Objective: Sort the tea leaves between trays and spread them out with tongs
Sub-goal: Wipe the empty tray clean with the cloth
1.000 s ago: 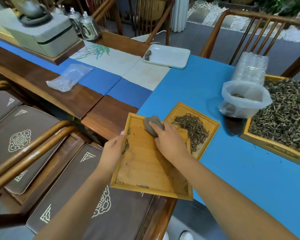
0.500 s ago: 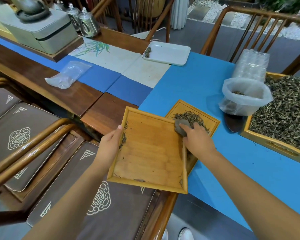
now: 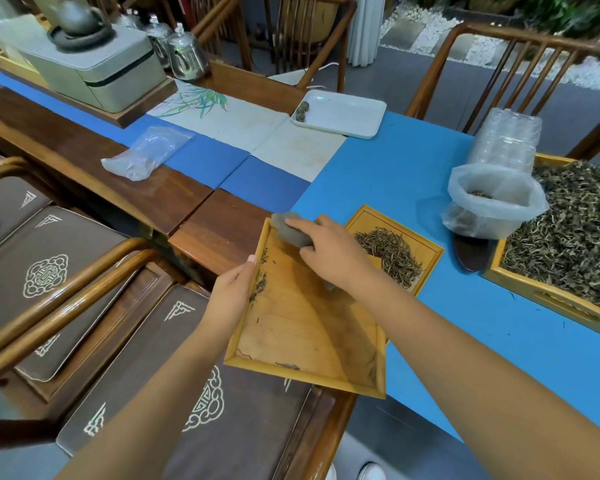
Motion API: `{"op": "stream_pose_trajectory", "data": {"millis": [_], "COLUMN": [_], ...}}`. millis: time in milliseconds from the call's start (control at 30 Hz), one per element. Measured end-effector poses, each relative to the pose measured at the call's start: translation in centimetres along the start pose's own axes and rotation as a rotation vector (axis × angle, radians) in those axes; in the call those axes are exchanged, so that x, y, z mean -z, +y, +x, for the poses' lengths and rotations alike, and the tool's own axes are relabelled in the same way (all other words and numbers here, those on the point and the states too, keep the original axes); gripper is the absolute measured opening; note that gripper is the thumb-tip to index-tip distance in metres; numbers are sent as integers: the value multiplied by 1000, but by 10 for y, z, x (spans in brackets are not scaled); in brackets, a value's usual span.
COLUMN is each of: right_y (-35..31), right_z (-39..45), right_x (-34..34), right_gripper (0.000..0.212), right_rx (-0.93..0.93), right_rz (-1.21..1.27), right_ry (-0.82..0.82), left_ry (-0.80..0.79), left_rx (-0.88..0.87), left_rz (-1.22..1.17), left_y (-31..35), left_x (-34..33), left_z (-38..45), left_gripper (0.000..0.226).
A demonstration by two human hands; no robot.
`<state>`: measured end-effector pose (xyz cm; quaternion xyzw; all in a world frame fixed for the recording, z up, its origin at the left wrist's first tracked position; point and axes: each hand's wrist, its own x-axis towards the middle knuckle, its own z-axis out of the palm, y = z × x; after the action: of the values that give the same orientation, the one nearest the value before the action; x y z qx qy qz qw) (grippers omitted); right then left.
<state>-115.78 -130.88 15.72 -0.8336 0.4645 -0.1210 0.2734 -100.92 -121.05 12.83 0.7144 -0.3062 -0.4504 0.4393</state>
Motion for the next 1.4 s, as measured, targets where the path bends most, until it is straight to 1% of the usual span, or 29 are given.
{"op": "stream_pose_trajectory", "data": {"millis": [167, 267, 300, 367, 433, 500, 633, 733, 833, 900, 933, 1000, 1067, 1133, 1200, 1300, 1400], "right_y": [-6, -8, -9, -11, -14, -16, -19, -22, -21, -21, -21, -20, -16, -8, 4, 19, 20], "right_z": [7, 6, 4, 0, -6, -11, -23, -33, -39, -45, -48, -55, -61, -65, -71, -77, -75], "right_x": [-13, -12, -11, -10, -9, -9, -11, -14, -14, -12, -12, -13, -14, -12, -8, 3, 12], "right_gripper": [49, 48, 49, 50, 49, 49, 49, 50, 50, 49, 48, 47, 47, 45, 44, 45, 47], "right_rx": [33, 77, 93, 128, 162, 199, 277, 314, 336, 357, 375, 414, 446, 467, 458, 373, 324], "right_rz": [-80, -86, -83, -75, -70, -75, -93, -113, -136, -151, -158, -168, -174, -188, -194, -168, -80], "right_ry": [-111, -165, -184, -219, -250, -269, -296, -329, -359, -382, -394, -417, -432, -440, -449, -449, -367], "left_ry": [-16, -24, -2, 89, 163, 172, 177, 114, 26, -16, -12, 20, 4, -7, 15, 29, 28], "left_rx": [-50, -44, -23, 46, 81, 80, 123, 95, 30, 13, 11, 18, 27, 32, 18, -6, 16], "left_rz": [2, 0, 20, 81, 111, 108, 66, 87, 25, -37, -51, -78, -95, -91, -85, -62, -63], "left_y": [5, 7, 7, 11, 11, 10, 10, 11, 7, 7, 7, 7, 7, 7, 7, 7, 8], "left_x": [-4, -6, -7, -10, -12, -12, -7, -6, -3, -3, -4, -3, -2, 0, 3, 5, 5], "left_z": [2, 4, 6, 11, 16, 19, 23, 23, 21, 19, 18, 17, 15, 15, 14, 12, 10], "left_gripper": [35, 36, 41, 52, 48, 45, 51, 54, 34, 27, 29, 40, 36, 37, 38, 39, 39]}}
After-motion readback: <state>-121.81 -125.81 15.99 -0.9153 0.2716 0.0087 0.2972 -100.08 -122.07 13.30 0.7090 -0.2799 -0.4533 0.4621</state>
